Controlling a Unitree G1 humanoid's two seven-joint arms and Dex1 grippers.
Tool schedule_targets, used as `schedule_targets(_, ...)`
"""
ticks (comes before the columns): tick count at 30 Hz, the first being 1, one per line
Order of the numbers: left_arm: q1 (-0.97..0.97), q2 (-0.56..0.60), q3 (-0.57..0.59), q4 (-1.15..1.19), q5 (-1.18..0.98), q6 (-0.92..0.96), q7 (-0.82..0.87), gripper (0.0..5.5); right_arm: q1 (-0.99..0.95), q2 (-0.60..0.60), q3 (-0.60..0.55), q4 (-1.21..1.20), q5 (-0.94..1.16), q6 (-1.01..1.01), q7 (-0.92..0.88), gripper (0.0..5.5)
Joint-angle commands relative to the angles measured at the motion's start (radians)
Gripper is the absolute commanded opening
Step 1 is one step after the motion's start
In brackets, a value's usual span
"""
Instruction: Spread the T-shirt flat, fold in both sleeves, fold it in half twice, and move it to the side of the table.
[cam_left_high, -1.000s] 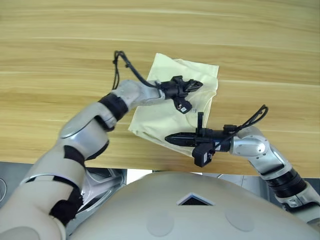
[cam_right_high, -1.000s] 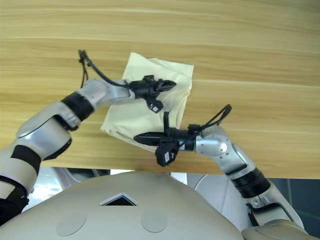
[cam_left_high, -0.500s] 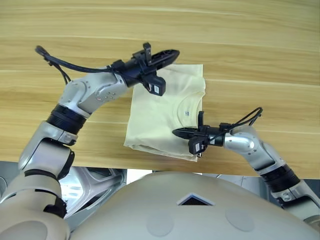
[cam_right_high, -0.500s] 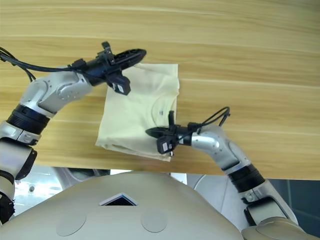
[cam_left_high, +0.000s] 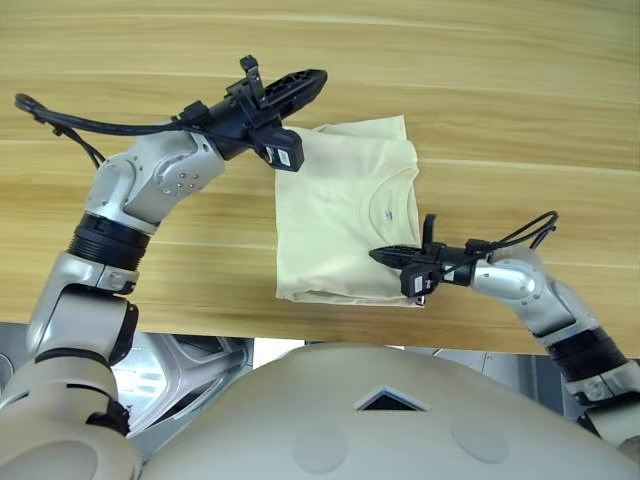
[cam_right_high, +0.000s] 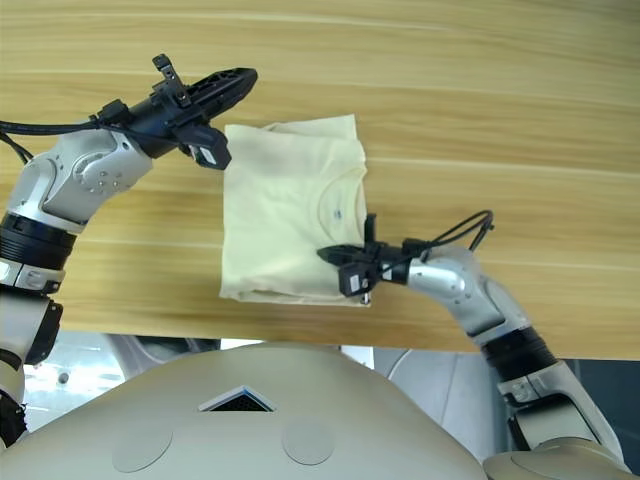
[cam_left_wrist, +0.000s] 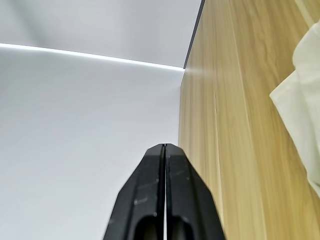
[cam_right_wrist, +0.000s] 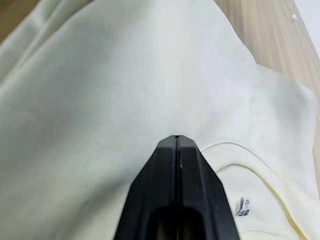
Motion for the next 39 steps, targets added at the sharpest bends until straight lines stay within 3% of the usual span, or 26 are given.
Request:
schedule_targets(1, 0.020, -0.001, 0.007, 0.022, 0.014, -0.007, -0.013, 0.03, 0.036, -0.053, -0.012, 0.003, -0.002, 0.008, 0.030, 0.00)
schedule_targets(10, 0.060, 0.039, 0.021, 0.060, -0.032, -0.072, -0.048, 0.03, 0.044, -0.016, -0.025, -0.065, 0.058, 0.040, 0.016, 0.00)
schedule_targets(13, 0.074, 0.061, 0.027, 0.099, -0.139, -0.112, -0.121, 0.52, 0.006, 0.048, -0.069, -0.077, 0.095, 0.106, -0.033, 0.00)
schedule_targets(19, 0.073, 0.107, 0.082, 0.137, -0.437, -0.162, -0.294, 1.41, -0.091, 0.146, -0.200, -0.097, 0.197, 0.178, -0.128, 0.98)
schedule_targets(23, 0.125, 0.275, 0.149, 0.145, -0.605, -0.192, -0.474, 2.15, -0.053, 0.000, -0.423, -0.100, 0.241, 0.190, -0.105, 1.77)
schedule_targets(27, 0.294, 0.474, 0.196, 0.029, -0.871, -0.149, -0.726, 2.83, 0.098, -0.156, -0.615, -0.084, 0.254, 0.153, -0.025, 2.53)
schedule_targets(31, 0.636, 0.648, 0.346, -0.068, -1.032, -0.210, -0.875, 3.51, 0.180, -0.259, -0.671, -0.104, 0.314, 0.132, 0.119, 3.25)
schedule_targets(33, 0.725, 0.658, 0.383, -0.119, -1.037, -0.235, -0.909, 3.86, 0.265, -0.293, -0.699, -0.108, 0.346, 0.087, 0.198, 3.61)
schedule_targets(36, 0.777, 0.611, 0.367, -0.178, -0.908, -0.255, -0.906, 4.35, 0.336, -0.316, -0.698, -0.117, 0.375, 0.025, 0.276, 3.64)
schedule_targets(39, 0.795, 0.561, 0.342, -0.251, -0.805, -0.241, -0.888, 4.35, 0.359, -0.329, -0.679, -0.105, 0.367, -0.009, 0.320, 3.64)
